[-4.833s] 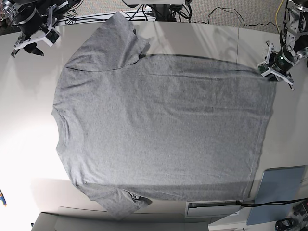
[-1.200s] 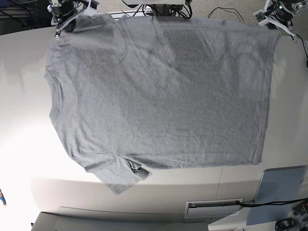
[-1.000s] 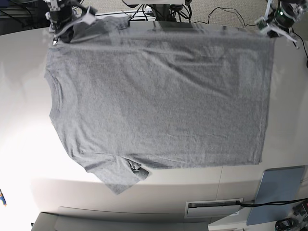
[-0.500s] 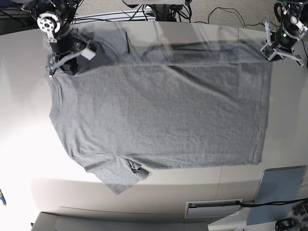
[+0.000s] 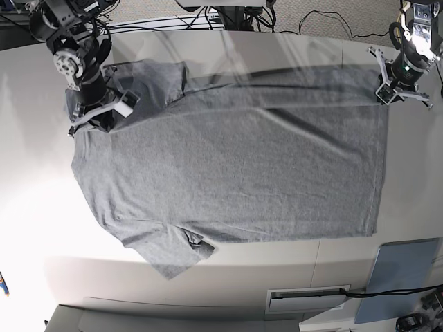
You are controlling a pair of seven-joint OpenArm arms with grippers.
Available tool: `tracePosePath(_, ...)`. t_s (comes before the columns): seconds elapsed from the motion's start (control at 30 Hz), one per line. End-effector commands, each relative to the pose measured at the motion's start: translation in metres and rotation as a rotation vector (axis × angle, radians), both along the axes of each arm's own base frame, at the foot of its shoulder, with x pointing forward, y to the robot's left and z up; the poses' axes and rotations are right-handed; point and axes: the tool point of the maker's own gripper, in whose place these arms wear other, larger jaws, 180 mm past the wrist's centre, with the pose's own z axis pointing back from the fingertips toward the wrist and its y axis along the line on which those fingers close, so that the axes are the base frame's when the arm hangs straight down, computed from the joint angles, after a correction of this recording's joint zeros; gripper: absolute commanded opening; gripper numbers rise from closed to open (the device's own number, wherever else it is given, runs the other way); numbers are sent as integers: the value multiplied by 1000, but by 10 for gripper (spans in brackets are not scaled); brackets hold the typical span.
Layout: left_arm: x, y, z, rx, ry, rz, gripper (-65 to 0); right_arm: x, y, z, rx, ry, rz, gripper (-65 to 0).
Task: Fold the T-shirt properly
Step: 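Release the shoulders and reposition both grippers along the collar edge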
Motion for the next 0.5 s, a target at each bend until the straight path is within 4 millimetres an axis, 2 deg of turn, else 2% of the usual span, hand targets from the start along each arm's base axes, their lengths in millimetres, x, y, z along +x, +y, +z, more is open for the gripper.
tracePosePath(0.0, 11, 4, 12, 10, -44, -5, -650, 10, -2, 12, -8, -42, 15, -650)
tracePosePath(0.2, 24, 3, 20, -7, -81, 1, -650, 23, -5, 10, 22, -28, 1, -650)
tracePosePath(0.47, 35, -3, 25, -23, -91, -30, -650, 23, -8, 5, 23, -15, -4, -650)
